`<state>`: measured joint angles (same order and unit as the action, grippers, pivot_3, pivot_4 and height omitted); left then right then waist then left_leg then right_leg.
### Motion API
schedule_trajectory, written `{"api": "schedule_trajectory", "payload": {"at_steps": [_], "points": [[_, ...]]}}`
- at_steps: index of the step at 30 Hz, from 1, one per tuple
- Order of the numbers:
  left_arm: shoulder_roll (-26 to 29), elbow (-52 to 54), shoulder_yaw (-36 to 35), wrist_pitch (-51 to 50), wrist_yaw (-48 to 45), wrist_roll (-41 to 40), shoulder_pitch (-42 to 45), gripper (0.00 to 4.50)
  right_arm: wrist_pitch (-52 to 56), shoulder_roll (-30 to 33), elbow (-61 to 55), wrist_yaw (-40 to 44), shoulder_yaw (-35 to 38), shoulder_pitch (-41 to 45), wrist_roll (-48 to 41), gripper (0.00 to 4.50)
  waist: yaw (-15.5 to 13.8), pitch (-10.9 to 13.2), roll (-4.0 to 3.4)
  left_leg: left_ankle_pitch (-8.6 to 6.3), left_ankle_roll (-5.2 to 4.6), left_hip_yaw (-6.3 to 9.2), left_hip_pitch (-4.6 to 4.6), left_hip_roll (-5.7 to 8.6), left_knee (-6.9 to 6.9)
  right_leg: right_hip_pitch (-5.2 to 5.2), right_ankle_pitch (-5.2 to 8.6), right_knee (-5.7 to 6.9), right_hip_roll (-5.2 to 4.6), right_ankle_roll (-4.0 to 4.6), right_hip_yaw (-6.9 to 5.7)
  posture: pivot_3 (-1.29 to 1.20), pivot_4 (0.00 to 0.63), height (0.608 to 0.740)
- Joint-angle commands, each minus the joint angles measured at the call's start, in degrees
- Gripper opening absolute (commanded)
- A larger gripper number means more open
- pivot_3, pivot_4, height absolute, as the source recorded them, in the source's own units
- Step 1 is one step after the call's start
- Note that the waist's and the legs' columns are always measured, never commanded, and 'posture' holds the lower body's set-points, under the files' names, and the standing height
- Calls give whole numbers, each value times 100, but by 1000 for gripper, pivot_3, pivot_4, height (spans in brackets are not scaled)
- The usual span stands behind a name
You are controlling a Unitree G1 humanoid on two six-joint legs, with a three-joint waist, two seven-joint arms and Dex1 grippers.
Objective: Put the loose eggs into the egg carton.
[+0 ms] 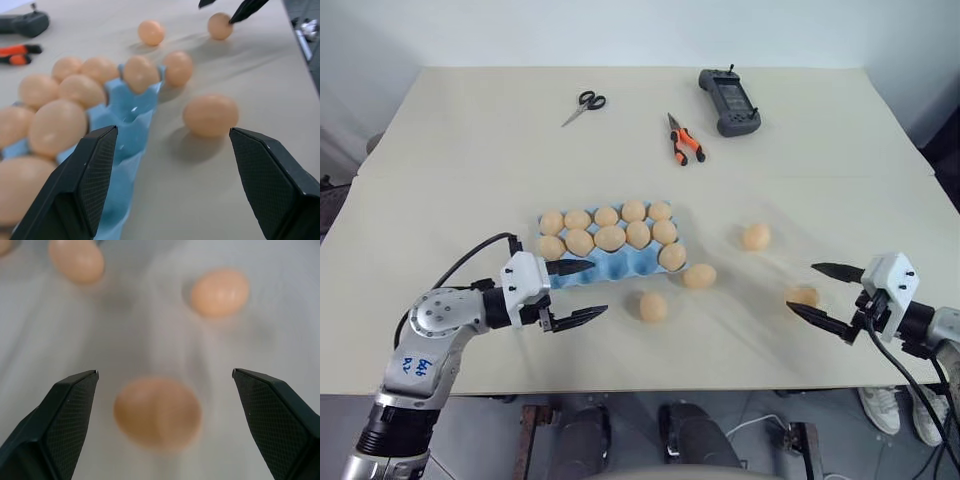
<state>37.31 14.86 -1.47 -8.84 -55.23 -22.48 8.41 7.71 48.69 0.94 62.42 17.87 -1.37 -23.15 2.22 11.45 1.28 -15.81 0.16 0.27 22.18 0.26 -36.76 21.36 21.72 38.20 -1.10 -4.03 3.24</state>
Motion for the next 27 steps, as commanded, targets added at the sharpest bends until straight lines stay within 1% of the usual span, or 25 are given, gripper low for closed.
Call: {"api": "schedule_trajectory", "payload": {"at_steps": [1, 8, 11, 14, 15, 16, 19, 22, 25, 27], "points": [[-11, 23, -1, 41, -30, -12, 46, 3814, -80, 85, 223, 196, -112, 146, 59, 4500, -1, 0, 0, 0, 0, 1, 0, -1, -8, 0, 0, 7, 1, 0, 0, 0, 150, 740], [-46, 40, 35, 22, -25, -27, 29, 3814, -183, -53, 644, 258, -427, 512, 199, 4500, -44, 0, 0, 3, -6, 2, -2, 0, -42, -11, -5, 24, -2, -3, 2, 0, 150, 740], [-44, 81, 29, 7, -21, -37, -7, 3847, -141, -64, 688, 281, -531, 599, 216, 3879, -47, 0, 0, 3, -6, 2, -2, 0, -41, -10, -5, 25, -2, -3, 1, 0, 150, 740], [-14, 127, -48, -13, -5, -67, -76, 3847, -83, -42, 625, 315, -606, 658, 190, 2778, -55, 0, -1, 3, -5, 3, 1, 0, -37, -7, -5, 23, -2, -3, 0, 0, 150, 740], [2, 141, -90, -17, 3, -75, -119, 3847, -45, -27, 567, 315, -637, 689, 190, 2476, -49, 0, -1, 3, -5, 3, 1, 0, -37, -6, -5, 22, -2, -3, 0, 0, 150, 740], [14, 152, -130, -24, 21, -76, -162, 3847, -13, -24, 515, 311, -659, 732, 186, 2341, -43, 0, -1, 2, -5, 2, 1, 0, -37, -6, -5, 21, -2, -4, 0, 0, 150, 740], [40, 162, -237, -25, 66, -71, -275, 3847, 148, -2, 272, 410, -760, 860, 119, 2341, -40, 0, -1, 2, -5, 2, 1, 0, -36, -4, -5, 23, -2, -4, 1, 0, 150, 740], [27, 98, -537, -48, 241, -130, -445, 3847, 806, -173, -456, 311, -903, 1250, -367, 2341, -31, 1, -2, 3, -5, 4, 1, 0, -39, -3, -5, 30, -2, -4, 0, 0, 150, 740], [-3, -57, -966, -24, 450, -168, -708, 3847, 1615, -670, -1303, -49, -1280, 2005, -932, 2341, 70, 1, -2, 3, -5, 4, 0, -1, -40, 1, -6, 39, -2, -2, 3, 0, 150, 740], [-23, -88, -1136, -31, 530, -180, -859, 3847, 1941, -1129, -1593, -371, -1645, 2497, -996, 2341, 98, 1, -2, 5, -4, 7, -1, -2, -37, 4, -8, 44, -1, 1, 0, 0, 150, 740]]}}
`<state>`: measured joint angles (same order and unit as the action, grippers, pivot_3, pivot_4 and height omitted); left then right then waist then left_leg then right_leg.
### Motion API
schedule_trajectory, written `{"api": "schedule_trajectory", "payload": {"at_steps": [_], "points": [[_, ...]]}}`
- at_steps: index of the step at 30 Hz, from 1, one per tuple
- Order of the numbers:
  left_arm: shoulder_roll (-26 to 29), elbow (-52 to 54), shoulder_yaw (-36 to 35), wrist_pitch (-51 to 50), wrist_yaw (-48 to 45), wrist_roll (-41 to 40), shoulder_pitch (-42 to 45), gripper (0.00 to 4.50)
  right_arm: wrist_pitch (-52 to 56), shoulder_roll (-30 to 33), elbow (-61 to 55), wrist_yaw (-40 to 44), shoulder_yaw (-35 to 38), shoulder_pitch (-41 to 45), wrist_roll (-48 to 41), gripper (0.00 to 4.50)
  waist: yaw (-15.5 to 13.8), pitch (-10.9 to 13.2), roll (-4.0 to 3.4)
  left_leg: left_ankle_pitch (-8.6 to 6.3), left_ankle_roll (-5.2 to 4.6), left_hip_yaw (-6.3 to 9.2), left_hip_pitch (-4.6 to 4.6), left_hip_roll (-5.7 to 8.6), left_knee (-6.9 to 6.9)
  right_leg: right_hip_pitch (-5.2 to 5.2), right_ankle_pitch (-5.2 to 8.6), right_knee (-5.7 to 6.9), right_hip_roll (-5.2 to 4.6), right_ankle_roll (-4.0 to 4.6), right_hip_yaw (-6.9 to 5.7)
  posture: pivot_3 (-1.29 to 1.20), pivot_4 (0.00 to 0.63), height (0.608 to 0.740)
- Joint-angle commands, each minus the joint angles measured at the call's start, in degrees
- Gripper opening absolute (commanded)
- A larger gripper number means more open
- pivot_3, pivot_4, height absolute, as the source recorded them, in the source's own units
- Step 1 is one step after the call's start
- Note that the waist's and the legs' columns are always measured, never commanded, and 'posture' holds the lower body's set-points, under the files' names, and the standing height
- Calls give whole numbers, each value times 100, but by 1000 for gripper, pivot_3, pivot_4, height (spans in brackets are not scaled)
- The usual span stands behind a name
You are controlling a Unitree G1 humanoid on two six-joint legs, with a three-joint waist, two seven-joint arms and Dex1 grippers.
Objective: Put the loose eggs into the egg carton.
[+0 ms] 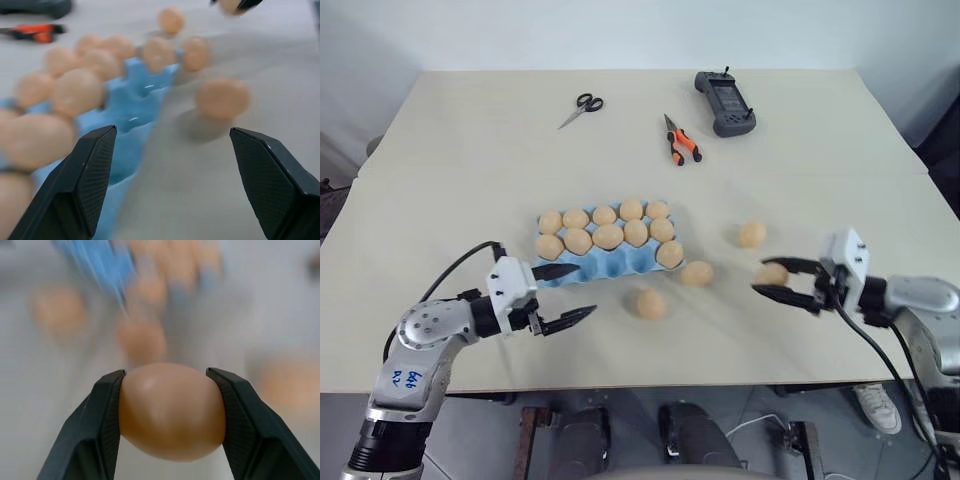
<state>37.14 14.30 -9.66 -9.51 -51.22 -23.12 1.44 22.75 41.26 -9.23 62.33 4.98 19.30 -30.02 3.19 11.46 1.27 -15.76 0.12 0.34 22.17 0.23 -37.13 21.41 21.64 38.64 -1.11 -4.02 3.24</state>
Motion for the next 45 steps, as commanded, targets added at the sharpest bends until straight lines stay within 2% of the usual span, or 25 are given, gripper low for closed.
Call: {"api": "schedule_trajectory", "payload": {"at_steps": [1, 8, 13, 16, 19, 20, 32, 36, 41, 45], "points": [[-7, -20, -357, 28, 144, -117, -220, 3847, 605, -578, -674, -453, -488, 593, -399, 2341, -3, 0, 0, 0, 0, 2, 1, 0, 0, 3, 0, 2, 0, 0, -2, 0, 150, 740], [-38, 120, -461, 59, 282, -95, -461, 3847, 597, -1709, -175, -1047, -1673, 1470, 409, 2341, -115, 0, 1, -7, -5, 13, 26, 11, 6, 17, -2, -26, -24, -5, -26, 0, 150, 740], [-54, 297, -517, 32, 404, -130, -545, 3847, 235, -2017, 360, -974, -2017, 1554, 831, 2341, -149, 0, 1, -18, -4, 17, 30, 11, 13, 18, -3, -40, -27, -6, -41, 0, 150, 740], [-82, 399, -491, 7, 472, -137, -566, 3847, -141, -2103, 696, -888, -2222, 1568, 1144, 3216, -138, 0, 1, -21, -3, 17, 32, 11, 17, 19, -3, -46, -27, -6, -45, 0, 150, 740], [-97, 490, -447, -28, 515, -152, -509, 3847, -263, -2155, 849, -874, -2195, 1597, 1243, 4287, -115, 0, 1, -22, -3, 17, 31, 10, 18, 19, -3, -47, -27, -6, -52, 0, 150, 740], [-93, 522, -445, -47, 520, -163, -487, 3847, -273, -2140, 841, -856, -2163, 1592, 1250, 4460, -112, 0, 1, -22, -2, 17, 31, 10, 17, 19, -3, -46, -27, -6, -53, 0, 150, 740], [-131, 394, -189, -111, 421, -135, -77, 3847, -238, -1757, 399, -824, -1588, 1227, 1156, 4460, -133, 0, 1, -21, -2, 19, 31, 10, 16, 17, -3, -45, -29, -6, -61, 0, 150, 740], [-126, 354, -75, -124, 360, -137, 79, 3847, 19, -1340, -363, -688, -816, 638, 476, 4460, -156, 0, 1, -22, -2, 21, 37, 10, 17, 18, -3, -52, -30, -6, -64, 0, 150, 740], [-94, 248, 59, -143, 149, -141, 178, 3847, -23, -733, -586, -649, -188, -208, 330, 4460, -162, -1, 1, -25, -5, 28, 42, 10, 16, 8, -3, -72, -33, -6, -71, 0, 150, 740], [-121, 9, 30, -48, 119, -69, 189, 3847, -212, -701, -712, -683, -262, -368, 455, 4460, -86, 0, -1, -23, -4, 18, 37, 8, 17, 10, -3, -67, -32, -6, -71, 0, 150, 740]]}}
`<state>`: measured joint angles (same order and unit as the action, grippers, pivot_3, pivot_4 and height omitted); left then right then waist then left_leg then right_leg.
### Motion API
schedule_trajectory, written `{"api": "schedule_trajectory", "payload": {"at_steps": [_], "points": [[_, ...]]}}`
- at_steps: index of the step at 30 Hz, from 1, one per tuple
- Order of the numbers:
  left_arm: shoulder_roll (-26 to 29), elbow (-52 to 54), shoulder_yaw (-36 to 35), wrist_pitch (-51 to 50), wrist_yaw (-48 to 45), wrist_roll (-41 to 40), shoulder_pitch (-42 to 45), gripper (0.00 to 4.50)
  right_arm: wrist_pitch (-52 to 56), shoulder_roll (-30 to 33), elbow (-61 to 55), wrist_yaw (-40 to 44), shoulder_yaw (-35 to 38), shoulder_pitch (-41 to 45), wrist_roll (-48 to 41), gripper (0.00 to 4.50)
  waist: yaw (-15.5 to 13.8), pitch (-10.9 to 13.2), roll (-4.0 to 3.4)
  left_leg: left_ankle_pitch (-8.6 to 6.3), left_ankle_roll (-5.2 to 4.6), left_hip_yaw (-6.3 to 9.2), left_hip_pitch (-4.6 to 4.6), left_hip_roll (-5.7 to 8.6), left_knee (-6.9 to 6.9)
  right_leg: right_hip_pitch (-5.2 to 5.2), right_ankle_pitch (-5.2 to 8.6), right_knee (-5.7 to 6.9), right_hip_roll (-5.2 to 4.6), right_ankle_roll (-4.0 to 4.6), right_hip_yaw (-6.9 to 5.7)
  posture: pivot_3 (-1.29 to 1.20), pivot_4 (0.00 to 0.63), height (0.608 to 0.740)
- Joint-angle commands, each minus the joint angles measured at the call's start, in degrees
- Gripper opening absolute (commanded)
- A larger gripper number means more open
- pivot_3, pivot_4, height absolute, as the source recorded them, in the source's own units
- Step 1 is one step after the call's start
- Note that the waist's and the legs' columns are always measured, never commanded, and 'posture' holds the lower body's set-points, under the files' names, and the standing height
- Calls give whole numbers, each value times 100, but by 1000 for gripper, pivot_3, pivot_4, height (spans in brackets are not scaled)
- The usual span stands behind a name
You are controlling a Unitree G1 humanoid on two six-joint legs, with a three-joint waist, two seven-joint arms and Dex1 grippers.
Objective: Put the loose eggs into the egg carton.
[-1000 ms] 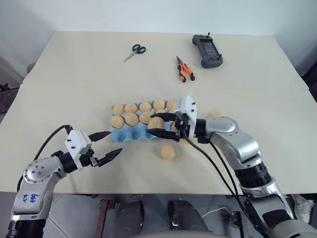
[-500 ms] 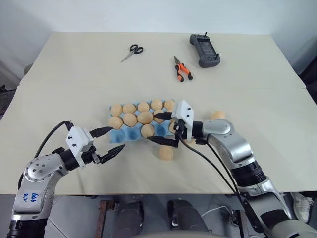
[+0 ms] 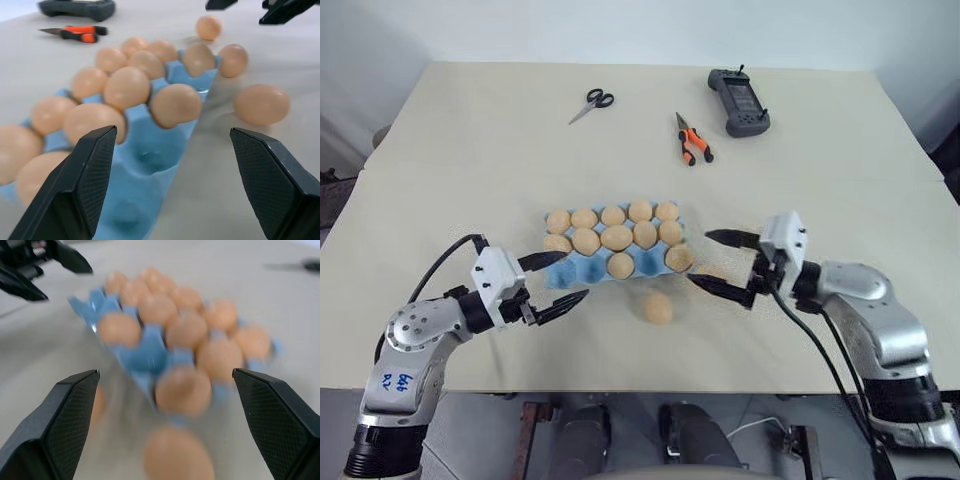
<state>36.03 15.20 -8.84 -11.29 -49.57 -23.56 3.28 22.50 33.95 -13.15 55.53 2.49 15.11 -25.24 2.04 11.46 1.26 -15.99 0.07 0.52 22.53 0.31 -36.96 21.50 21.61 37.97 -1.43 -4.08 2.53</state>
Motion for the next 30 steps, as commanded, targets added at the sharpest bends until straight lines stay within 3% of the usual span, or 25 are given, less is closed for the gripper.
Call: {"api": "schedule_trajectory", "payload": {"at_steps": [1, 14, 27, 30], "points": [[-4, -114, -52, 154, -67, -18, -2, 3847, -180, -63, -386, -62, -119, 102, -4, 4460, 52, 0, 0, 1, 0, -8, -6, -2, 0, 0, 0, 3, 0, 0, 0, 0, 150, 740], [206, -95, -656, 225, -196, -143, -512, 3847, 508, -1053, 187, -489, -2080, 1952, 963, 4460, 140, 0, 0, 6, 2, -10, -12, -2, -1, 6, -2, 17, -8, 3, -4, 0, 150, 740], [142, 327, -820, 175, 46, -209, -883, 3847, 164, -1535, 1261, -217, -2674, 2687, 1625, 4460, 91, 0, 0, -6, 8, 17, 6, -2, 7, 12, -2, 2, -16, 4, -51, 0, 150, 740], [151, 374, -839, 172, 76, -237, -919, 3847, 80, -1532, 1358, -122, -2674, 2692, 1662, 3860, 100, 0, 0, -6, 8, 17, 6, -1, 6, 12, -2, 2, -16, 4, -52, 0, 150, 740]]}}
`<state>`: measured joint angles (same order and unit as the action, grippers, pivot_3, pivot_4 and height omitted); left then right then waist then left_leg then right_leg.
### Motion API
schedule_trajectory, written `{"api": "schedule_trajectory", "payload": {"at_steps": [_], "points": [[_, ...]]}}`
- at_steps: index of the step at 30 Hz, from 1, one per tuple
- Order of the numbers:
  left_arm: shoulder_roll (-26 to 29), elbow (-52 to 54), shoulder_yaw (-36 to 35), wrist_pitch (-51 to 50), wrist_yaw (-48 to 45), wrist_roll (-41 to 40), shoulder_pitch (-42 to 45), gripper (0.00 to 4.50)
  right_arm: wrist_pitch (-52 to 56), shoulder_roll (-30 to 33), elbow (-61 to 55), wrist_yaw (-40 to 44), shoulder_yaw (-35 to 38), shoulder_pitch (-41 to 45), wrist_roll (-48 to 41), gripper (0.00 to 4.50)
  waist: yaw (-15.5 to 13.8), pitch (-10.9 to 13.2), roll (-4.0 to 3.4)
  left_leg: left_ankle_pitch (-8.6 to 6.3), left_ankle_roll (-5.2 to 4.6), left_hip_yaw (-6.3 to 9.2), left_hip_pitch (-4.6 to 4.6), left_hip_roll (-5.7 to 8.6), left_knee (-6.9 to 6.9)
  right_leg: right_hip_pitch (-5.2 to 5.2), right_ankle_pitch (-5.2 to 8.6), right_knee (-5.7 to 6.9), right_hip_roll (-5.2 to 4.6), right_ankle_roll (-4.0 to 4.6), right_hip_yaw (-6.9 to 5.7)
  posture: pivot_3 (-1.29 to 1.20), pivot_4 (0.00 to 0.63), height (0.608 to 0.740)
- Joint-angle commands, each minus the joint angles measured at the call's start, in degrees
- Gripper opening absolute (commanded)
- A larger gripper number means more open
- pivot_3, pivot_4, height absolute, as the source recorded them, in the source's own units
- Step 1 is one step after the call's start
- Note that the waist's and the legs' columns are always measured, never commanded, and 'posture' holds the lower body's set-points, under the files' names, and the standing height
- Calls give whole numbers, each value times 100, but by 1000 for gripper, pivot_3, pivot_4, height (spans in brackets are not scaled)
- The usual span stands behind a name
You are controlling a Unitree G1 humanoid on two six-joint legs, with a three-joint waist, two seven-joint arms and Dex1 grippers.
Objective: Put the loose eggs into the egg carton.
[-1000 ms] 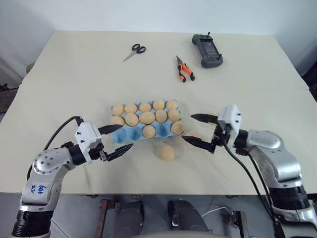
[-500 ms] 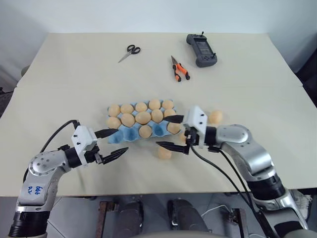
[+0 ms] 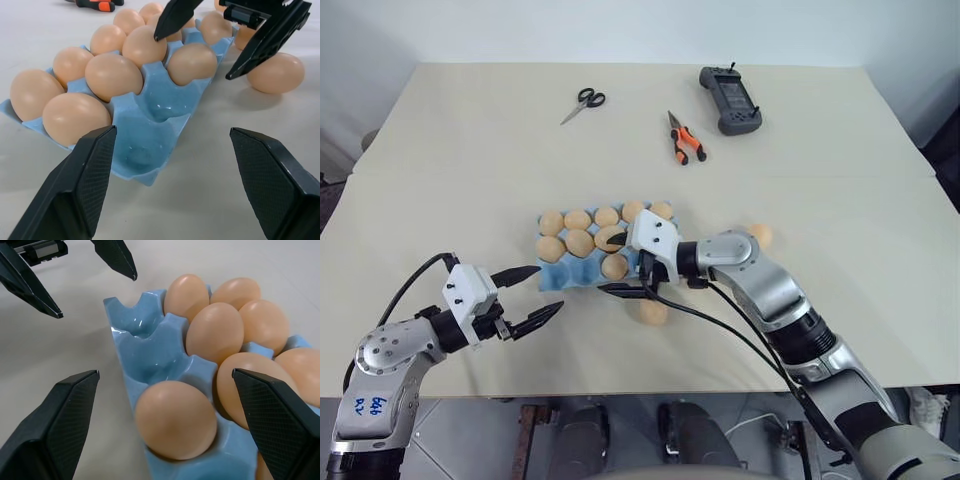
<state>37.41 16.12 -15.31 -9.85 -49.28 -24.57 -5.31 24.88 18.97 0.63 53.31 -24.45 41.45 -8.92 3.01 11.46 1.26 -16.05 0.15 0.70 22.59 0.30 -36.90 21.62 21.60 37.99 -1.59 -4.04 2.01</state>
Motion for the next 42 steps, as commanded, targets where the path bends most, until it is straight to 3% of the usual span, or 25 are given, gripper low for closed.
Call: {"api": "schedule_trajectory", "payload": {"at_steps": [1, 8, 16, 19, 25, 32, 35, 40, 42], "points": [[10, 306, -188, 19, 66, -140, -64, 3847, -180, -31, 7, 119, 30, 56, 39, 3569, 5, 0, 0, 0, 0, -1, 0, 0, 0, 0, 0, 0, 0, 0, 0, 0, 150, 740], [-4, 401, -177, -14, 167, -167, -60, 3847, -576, 88, 175, 342, -94, 125, 324, 1184, 15, 0, 0, 0, 0, -1, -1, 0, -1, -1, 0, 1, 1, 0, 0, 0, 150, 740], [23, 409, -203, -28, 192, -200, -54, 3847, -591, 20, 177, 510, -107, 198, 457, 1184, 11, 0, 0, 1, 1, 0, -3, 0, -3, -3, 0, 3, 0, 0, 0, 0, 150, 740], [20, 407, -197, -29, 194, -199, -52, 3847, -301, 15, 160, 596, -54, 244, 352, 1692, 13, 0, 0, 1, 1, 0, -3, 0, -3, -2, 0, 3, 0, 0, -1, 0, 150, 740], [10, 391, -170, -32, 201, -192, -8, 3847, -386, 142, 248, 772, -228, 333, 619, 3659, 10, 0, 0, 0, 1, 0, -2, 0, -2, -2, 0, 1, 0, 0, -1, 0, 150, 740], [-5, 381, -145, -26, 224, -181, 48, 3847, -307, 9, 407, 748, -202, 409, 694, 3659, 12, 0, 0, 0, 1, 0, -3, 0, -2, -2, 0, 1, 0, 0, -1, 0, 150, 740], [-15, 378, -137, -9, 238, -175, 42, 3847, -297, -21, 437, 783, -183, 418, 667, 3044, 12, 0, 0, 1, 1, 0, -2, 0, -3, -2, 0, 2, 0, 0, -2, 0, 150, 740], [-34, 408, -130, -15, 264, -170, 24, 3847, -239, -35, 404, 903, -142, 427, 565, 1456, 13, 0, 0, 0, 1, 1, -3, 0, 0, -2, 0, 1, 0, 0, -3, 0, 150, 740], [-42, 427, -133, -21, 277, -172, 14, 3847, -215, -36, 369, 931, -121, 424, 541, 1120, 13, 0, 0, 0, 1, 0, -3, 0, 0, -2, 0, 1, 0, 1, -3, 0, 150, 740]]}}
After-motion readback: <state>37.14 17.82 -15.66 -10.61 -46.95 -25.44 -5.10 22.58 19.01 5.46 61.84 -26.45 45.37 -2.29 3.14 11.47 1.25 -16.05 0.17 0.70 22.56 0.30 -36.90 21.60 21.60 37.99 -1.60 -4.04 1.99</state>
